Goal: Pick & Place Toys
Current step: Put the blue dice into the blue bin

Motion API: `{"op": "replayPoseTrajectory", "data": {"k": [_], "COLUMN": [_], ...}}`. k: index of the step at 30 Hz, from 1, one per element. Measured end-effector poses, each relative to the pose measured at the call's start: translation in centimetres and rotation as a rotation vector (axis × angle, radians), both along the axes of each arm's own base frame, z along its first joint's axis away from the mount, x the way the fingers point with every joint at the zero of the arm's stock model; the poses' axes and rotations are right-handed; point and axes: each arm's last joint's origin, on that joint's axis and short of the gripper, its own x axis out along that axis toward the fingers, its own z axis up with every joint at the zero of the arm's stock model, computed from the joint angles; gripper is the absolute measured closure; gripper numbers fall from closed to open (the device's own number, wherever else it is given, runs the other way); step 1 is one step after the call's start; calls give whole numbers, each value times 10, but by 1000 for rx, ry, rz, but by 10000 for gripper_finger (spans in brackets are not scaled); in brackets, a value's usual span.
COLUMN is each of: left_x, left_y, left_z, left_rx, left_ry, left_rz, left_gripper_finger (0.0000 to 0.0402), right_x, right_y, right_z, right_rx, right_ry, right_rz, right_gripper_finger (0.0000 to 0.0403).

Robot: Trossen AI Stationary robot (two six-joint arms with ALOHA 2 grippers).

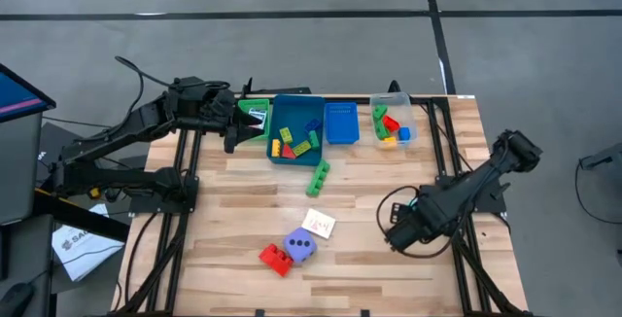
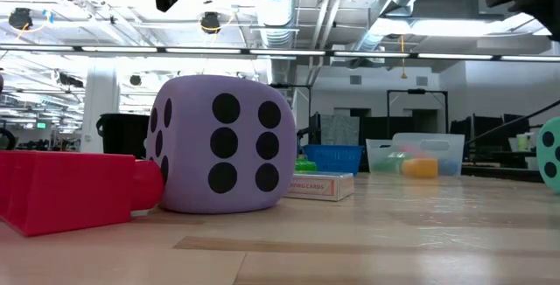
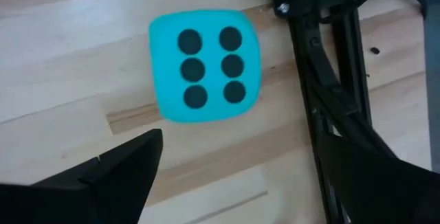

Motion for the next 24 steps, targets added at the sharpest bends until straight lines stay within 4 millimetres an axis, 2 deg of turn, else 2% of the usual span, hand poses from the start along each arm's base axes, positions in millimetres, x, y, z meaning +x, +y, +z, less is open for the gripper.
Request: {"op": "replayPoseTrajectory", "data": {"k": [4, 7, 11, 17, 18, 21, 24], "left_x": [0, 0, 0, 0, 0, 0, 0], "left_y": [0, 0, 0, 0, 0, 0, 0], "left_z": [0, 0, 0, 0, 0, 0, 0], "left_rx": [1, 0, -26, -29, -30, -31, -31], "left_ry": [0, 0, -6, -7, -7, -7, -7], "left_rz": [0, 0, 10, 11, 12, 12, 12], "left_gripper_finger": [193, 193, 193, 193, 193, 193, 193], "right_x": [-7, -11, -12, -12, -13, -18, -24], "right_y": [-6, -9, -10, -9, -8, -9, -10], "right_z": [2, 0, -3, -4, -4, -13, -27], "right_rx": [-16, -36, -39, -55, -72, -99, -53], "right_ry": [-19, -28, -15, -20, -29, -1, 81], "right_rz": [12, 19, 90, 169, 179, 166, 128], "right_gripper_finger": [42, 90, 185, 366, 384, 387, 396]}}
